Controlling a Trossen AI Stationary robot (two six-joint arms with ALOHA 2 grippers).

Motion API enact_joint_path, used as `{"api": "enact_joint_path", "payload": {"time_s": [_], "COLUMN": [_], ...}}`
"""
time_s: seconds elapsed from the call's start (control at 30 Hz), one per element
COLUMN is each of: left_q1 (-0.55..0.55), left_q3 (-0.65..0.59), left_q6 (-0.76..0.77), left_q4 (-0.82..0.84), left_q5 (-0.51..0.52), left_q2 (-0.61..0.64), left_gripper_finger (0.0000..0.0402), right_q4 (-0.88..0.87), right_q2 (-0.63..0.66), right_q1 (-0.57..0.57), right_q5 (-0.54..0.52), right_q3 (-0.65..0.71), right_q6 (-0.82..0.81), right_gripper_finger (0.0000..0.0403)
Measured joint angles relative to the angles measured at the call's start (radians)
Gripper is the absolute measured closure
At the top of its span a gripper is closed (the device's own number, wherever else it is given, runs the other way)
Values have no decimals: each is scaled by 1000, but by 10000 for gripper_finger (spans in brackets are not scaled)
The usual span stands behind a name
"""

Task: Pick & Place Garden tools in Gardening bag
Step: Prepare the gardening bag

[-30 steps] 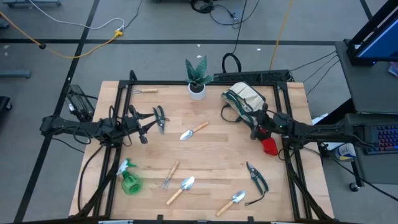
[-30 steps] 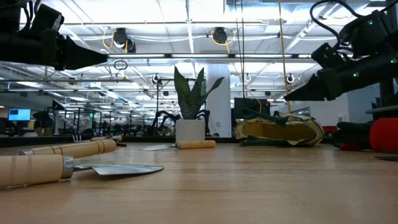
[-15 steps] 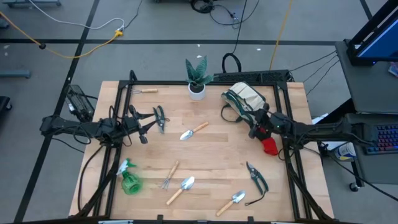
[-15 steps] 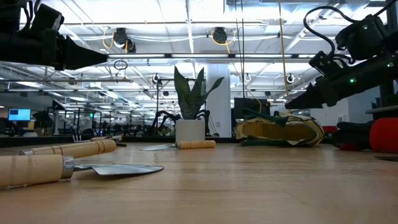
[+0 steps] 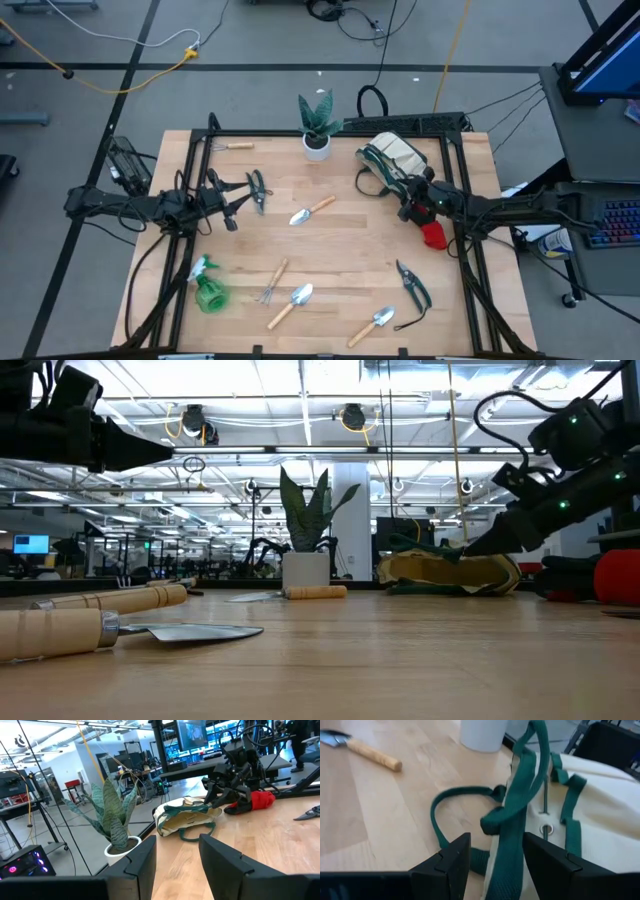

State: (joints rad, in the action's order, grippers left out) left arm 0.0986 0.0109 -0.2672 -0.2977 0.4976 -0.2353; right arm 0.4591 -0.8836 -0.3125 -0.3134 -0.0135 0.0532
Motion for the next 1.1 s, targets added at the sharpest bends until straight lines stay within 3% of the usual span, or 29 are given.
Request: {"api": "enact_joint_path", "payload": {"time_s": [0.17,0.33,0.7,1.1], "left_q1": [0,0,0,0], "left_q3": [0,0,0,0], "left_q6": [0,0,3,16], "left_q4": [0,0,0,0], "left_q5": [0,0,0,1], "left_q2": [0,0,0,0], "left_gripper_finger": [247,247,247,247], "right_q4": [0,10,10,-154], "right_q2": [-39,-53,-53,-87], "right_q1": [-9,-9,-6,26], "right_q5": [-7,-79,-85,-137], "right_q3": [0,0,-5,-151], "right_q6": [17,36,43,128], "right_gripper_finger": [226,227,227,227]}}
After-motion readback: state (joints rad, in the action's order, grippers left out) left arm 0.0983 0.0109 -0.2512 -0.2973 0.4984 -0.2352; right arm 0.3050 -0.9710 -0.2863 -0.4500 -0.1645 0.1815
